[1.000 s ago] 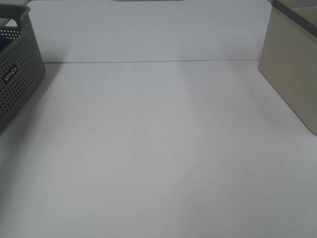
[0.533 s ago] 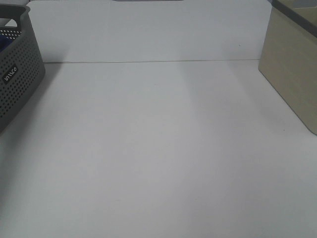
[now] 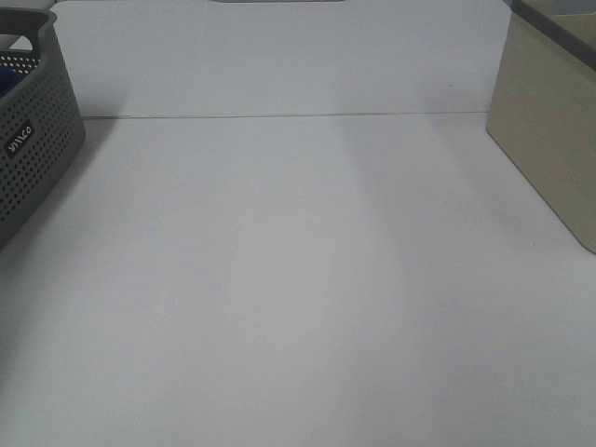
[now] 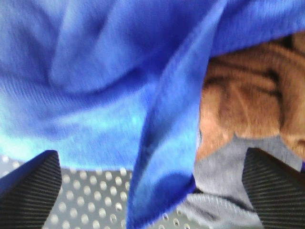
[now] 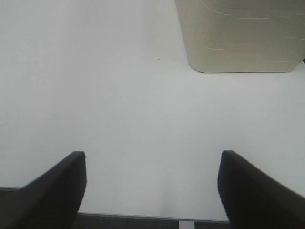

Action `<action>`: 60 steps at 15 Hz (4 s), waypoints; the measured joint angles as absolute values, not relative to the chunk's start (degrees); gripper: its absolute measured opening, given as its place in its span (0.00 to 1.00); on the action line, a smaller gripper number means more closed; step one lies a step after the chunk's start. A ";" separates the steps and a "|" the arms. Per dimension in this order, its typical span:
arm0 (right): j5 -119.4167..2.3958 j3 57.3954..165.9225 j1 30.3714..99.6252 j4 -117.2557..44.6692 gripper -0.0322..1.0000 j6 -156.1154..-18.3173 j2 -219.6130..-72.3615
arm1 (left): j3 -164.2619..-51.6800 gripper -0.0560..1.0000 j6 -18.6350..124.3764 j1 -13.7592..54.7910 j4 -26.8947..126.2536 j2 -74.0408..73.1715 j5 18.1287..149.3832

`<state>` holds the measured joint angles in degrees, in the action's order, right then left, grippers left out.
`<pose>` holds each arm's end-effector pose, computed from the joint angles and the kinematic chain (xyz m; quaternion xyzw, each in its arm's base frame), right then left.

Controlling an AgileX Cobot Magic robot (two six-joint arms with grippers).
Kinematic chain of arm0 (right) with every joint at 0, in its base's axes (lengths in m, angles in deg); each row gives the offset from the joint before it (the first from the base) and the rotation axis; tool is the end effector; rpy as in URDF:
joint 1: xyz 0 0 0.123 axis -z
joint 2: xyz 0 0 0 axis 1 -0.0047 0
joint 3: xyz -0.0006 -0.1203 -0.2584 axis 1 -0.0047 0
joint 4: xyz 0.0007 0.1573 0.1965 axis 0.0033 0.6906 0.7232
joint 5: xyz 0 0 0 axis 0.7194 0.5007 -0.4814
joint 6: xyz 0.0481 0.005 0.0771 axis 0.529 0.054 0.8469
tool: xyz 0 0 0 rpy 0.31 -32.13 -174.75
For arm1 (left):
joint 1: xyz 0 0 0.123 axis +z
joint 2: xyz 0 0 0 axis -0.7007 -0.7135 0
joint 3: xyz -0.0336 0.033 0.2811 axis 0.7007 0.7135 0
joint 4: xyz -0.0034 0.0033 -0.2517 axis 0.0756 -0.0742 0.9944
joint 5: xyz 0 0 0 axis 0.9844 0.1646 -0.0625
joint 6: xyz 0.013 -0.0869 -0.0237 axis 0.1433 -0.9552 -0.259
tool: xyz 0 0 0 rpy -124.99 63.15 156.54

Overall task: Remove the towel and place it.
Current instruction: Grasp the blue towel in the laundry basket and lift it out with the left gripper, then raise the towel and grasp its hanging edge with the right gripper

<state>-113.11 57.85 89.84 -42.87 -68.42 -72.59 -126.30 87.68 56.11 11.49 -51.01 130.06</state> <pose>-0.0035 0.0020 0.2619 -0.0307 0.8748 -0.0061 0.4835 0.4475 0.1219 0.1879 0.5561 0.7941 0.2452 0.0039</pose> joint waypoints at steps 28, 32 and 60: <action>-113.11 57.85 89.84 -42.87 0.76 -68.42 -72.59 | -126.30 0.05 82.01 53.47 13.89 -36.91 133.90; -113.11 57.85 89.84 -42.87 0.76 -68.42 -72.59 | -126.30 0.05 81.95 50.67 13.95 -28.15 133.67; -105.21 58.94 89.84 47.14 0.76 -166.86 -134.76 | -140.11 0.05 80.29 2.71 4.73 -15.77 135.39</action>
